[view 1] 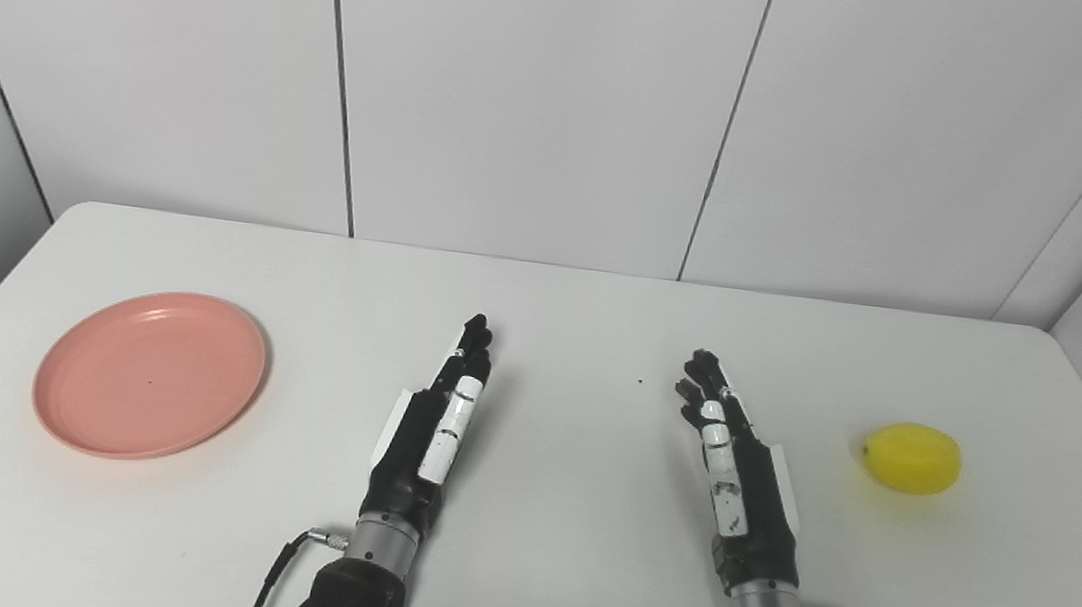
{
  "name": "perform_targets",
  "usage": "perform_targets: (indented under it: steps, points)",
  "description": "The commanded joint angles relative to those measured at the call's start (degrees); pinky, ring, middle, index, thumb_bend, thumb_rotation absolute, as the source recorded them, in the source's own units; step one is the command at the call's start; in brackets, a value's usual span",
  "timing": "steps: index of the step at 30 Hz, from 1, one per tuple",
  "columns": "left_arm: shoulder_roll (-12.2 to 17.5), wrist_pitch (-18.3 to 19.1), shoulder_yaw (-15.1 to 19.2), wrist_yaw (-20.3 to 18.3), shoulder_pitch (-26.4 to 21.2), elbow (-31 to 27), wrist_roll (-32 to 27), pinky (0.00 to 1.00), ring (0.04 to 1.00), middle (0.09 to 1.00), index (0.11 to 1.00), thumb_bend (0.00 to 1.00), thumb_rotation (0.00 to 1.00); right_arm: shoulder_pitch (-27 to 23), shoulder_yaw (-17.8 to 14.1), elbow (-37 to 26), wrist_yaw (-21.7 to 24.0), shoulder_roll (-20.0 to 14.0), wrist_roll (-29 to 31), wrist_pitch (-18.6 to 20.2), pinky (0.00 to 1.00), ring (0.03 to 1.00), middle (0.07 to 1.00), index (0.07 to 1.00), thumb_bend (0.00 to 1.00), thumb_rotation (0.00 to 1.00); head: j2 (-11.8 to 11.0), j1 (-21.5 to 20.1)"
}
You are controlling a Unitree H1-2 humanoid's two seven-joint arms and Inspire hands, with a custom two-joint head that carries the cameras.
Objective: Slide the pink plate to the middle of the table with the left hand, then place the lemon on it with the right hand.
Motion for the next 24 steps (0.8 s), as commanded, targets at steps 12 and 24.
perform_targets:
  steps: [12,24]
  points:
    - [0.36,-0.87,0.04,-0.26,1.01,1.03,-0.10,1.00,0.997,0.991,0.978,0.54,1.00,-1.05,-0.18,-1.57,-0.09,0.27,0.32,-0.32,0.92,0.898,0.917,0.916,0.60,1.00,-0.07,0.00]
    - [0.29,-0.38,0.01,-0.54,1.17,0.57,-0.42,1.00,0.999,0.992,0.978,0.54,1.00,-0.84,-0.19,-1.79,-0.25,0.52,0.30,-0.22,0.92,0.899,0.916,0.914,0.60,1.00,0.07,-0.02]
